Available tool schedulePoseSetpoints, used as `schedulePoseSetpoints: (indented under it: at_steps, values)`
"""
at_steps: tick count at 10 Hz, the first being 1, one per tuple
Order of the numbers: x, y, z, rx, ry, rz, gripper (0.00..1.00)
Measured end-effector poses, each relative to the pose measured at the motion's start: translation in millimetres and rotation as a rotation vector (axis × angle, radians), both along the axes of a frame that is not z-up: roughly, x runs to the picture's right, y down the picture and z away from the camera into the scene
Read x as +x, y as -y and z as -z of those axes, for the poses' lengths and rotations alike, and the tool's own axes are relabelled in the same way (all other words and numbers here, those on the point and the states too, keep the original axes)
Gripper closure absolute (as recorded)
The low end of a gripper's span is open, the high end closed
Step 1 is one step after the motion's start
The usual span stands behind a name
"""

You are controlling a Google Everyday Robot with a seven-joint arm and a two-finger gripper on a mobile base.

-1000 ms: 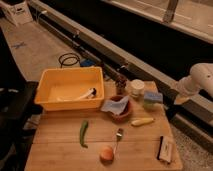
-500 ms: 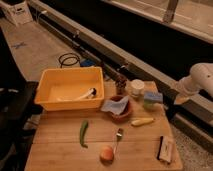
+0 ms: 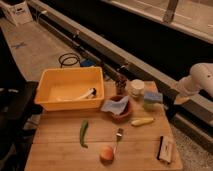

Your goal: Place sponge in paper cup

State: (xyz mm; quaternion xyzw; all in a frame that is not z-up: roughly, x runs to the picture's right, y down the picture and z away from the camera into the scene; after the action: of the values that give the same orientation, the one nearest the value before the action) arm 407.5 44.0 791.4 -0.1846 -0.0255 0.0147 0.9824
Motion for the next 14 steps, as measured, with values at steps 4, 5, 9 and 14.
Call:
schedulePoseSetpoints:
  at_steps: [4,5,9,14]
  values:
    - [0,0,-0.1,0.000,0.000,0.000,0.38]
    - [0,0,-0.1,0.000,0.000,0.000,0.38]
    - [0,0,-0.1,0.000,0.000,0.000,0.38]
    - [-21,2,4.6,0.002,0.014,0.056,0.38]
